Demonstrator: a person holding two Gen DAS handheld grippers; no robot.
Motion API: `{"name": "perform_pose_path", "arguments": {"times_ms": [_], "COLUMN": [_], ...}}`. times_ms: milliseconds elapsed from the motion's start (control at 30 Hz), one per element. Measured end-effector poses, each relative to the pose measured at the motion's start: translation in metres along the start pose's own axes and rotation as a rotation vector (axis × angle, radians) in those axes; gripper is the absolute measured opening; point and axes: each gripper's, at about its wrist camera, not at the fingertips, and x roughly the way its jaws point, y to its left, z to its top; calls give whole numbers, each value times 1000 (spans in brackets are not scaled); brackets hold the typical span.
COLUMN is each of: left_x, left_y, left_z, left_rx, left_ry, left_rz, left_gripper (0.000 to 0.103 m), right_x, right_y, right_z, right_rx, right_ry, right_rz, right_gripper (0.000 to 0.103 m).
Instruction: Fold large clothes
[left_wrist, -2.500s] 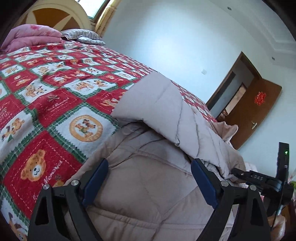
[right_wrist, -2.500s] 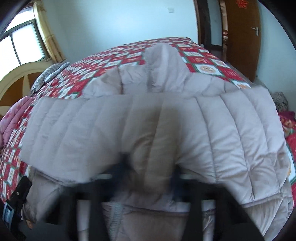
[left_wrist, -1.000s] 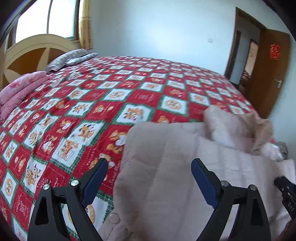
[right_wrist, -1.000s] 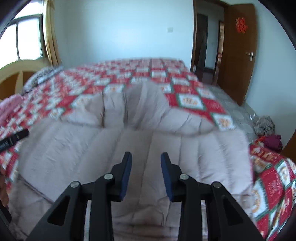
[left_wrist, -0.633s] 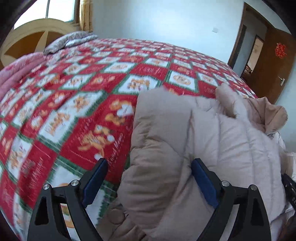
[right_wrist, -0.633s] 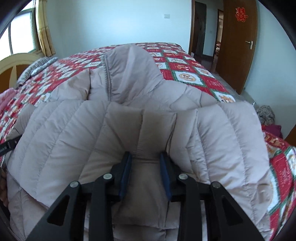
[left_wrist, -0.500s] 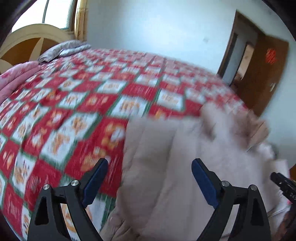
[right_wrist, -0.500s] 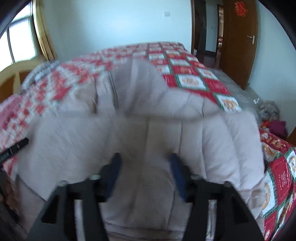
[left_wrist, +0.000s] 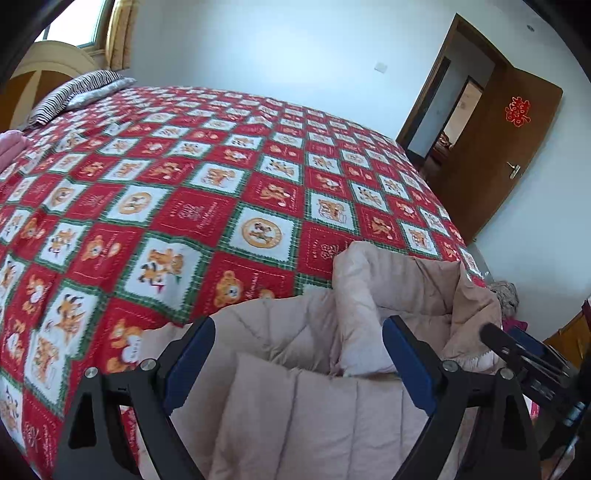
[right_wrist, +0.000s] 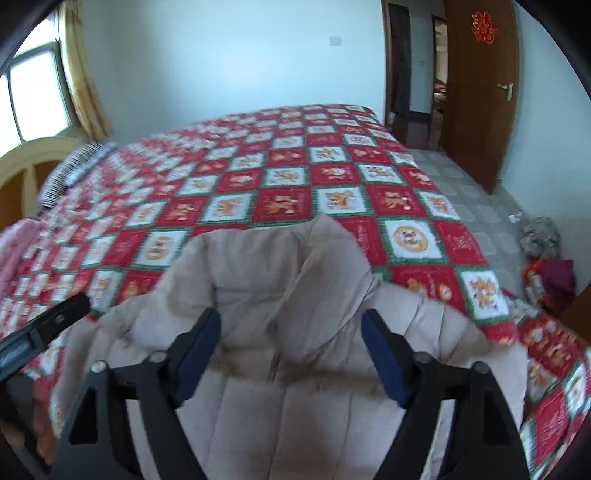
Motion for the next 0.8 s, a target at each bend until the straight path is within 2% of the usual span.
{"name": "perform_pose_path", "arguments": {"times_ms": [33,67,100,133,267,433,467,600,700,800], "left_x": [1,2,3,4,8,11,11,10,24,50], "left_y": [0,1,1,2,7,3,1,-8,-11,-14], "left_z": [0,-1,-1,-1,-4,-8,-8,-5,-1,1], "left_rx": [2,5,8,13,4,8,16,57,30,-18], "left_ry": [2,2,1,0,3,15,13,-5,33,121], "left_rz": [2,8,12,17,26,31,31,27,-32,-103], "left_gripper": [92,92,92,92,92,92,92,92,92,92], "right_x": [8,14,19,22,16,39,43,42,39,38], "right_y": [1,0,-2,-7,-44,-81,-85,-86,-76,-83], "right_z": [2,3,2,0,-11,-44,-50,-71,-74,-74], "right_rx": [-14,-30,-47,-56,29,110,130,140,95,129], "right_ry": [33,62,85,106,77,144,138,20,-24,-32], "right_rz": [-2,0,-1,-11,-29,-45,-41,-60,-108,-58], "right_gripper": [79,72,37,7,8,9,9,9,10,11]}}
